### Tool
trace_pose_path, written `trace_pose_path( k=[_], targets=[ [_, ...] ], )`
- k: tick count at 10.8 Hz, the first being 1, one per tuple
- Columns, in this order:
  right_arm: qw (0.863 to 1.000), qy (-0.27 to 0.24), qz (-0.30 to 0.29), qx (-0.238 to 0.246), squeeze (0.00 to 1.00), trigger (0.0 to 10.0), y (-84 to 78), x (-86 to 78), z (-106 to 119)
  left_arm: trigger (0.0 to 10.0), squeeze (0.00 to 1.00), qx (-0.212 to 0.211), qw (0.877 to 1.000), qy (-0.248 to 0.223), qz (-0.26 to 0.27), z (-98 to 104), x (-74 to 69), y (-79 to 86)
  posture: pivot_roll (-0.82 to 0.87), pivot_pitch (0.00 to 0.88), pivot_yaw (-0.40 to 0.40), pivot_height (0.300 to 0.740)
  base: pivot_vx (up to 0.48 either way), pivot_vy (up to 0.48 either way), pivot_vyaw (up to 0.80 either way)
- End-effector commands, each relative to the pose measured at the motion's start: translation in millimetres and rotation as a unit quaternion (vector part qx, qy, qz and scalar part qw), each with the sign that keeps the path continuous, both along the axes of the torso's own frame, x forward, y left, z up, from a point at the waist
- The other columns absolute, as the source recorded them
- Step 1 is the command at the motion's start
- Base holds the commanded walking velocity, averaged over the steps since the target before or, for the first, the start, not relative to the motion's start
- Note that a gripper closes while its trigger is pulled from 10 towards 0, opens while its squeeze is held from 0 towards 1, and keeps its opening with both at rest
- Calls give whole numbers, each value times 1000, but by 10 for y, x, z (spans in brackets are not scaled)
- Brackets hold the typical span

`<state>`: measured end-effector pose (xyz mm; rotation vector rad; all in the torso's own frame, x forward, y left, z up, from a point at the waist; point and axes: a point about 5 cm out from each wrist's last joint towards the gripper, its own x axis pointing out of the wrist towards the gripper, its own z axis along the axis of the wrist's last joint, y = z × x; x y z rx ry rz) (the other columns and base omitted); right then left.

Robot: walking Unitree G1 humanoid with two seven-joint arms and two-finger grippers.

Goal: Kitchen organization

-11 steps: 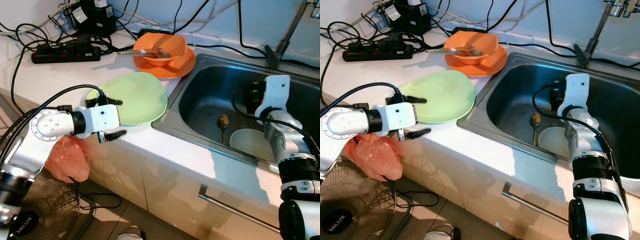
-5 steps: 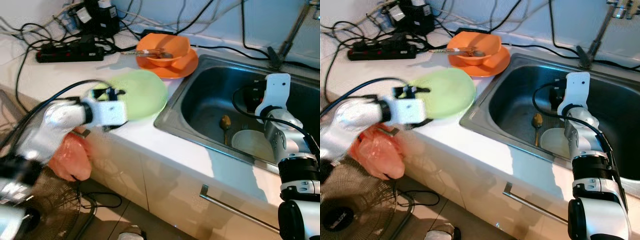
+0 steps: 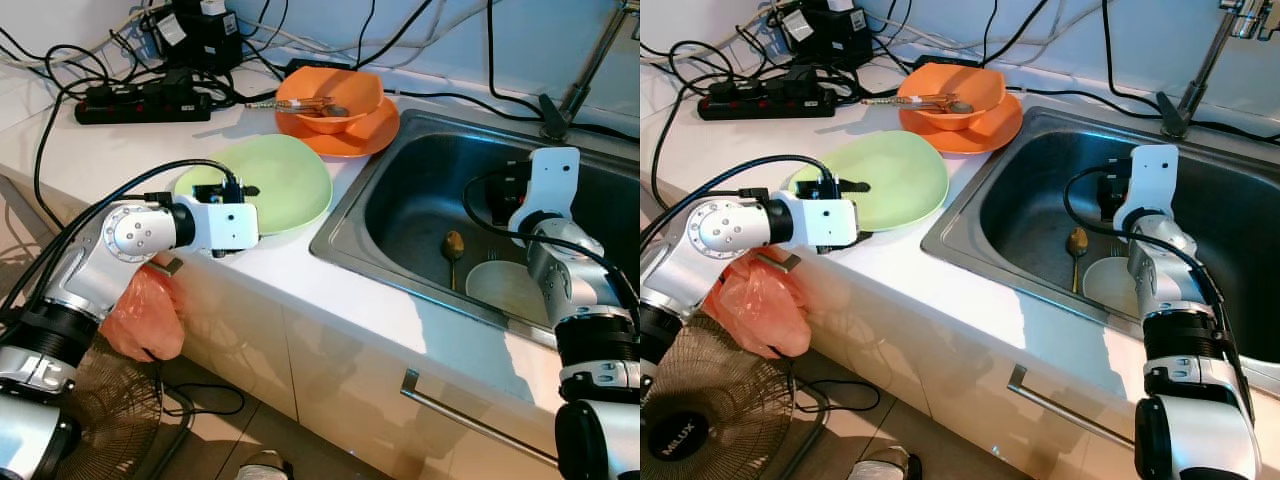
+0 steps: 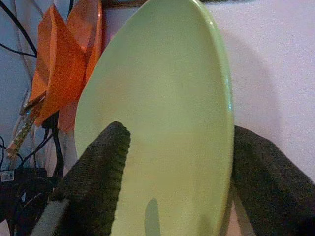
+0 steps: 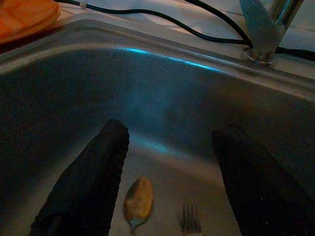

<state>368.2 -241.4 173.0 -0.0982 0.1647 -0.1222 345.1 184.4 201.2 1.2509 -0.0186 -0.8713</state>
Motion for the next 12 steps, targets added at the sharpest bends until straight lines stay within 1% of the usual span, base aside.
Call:
trace_pose_path(
  k=[1, 4, 6, 8, 9, 11, 12],
  targets=[
    [1000, -5, 3, 11, 0, 10000, 16, 9, 43, 0, 0, -1, 1000, -11, -7, 68, 21, -28, 352, 20, 4, 740, 0, 0, 0],
    [1000, -5, 3, 15, 0, 10000, 21, 21, 47, 0, 0, -18, 1000, -16, -17, 108, 27, -58, 352, 19, 8, 740, 0, 0, 0],
    [1000, -11, 5, 16, 0, 10000, 15, 46, 107, 0, 0, -30, 999, -36, -27, 155, 40, -133, 351, 18, 8, 740, 0, 0, 0],
    [1000, -13, 7, 19, 0, 10000, 37, 45, 102, 0, 0, -48, 996, -50, -53, 195, -3, -245, 347, 6, 3, 740, 0, 0, 0],
    [1000, -14, 8, 19, 0, 10000, 44, 39, 103, 0, 0, -51, 995, -54, -60, 209, -28, -271, 344, 6, 6, 740, 0, 0, 0],
    [1000, -12, 0, 23, 0, 10000, -12, 18, 76, 0, 0, -74, 990, -77, -95, 299, -116, -438, 346, 0, 5, 740, 0, 0, 0],
    [1000, -12, 1, 25, 0, 10000, 4, 22, 67, 0, 0, -81, 988, -90, -100, 315, -125, -469, 351, 0, 2, 740, 0, 0, 0]
  ],
)
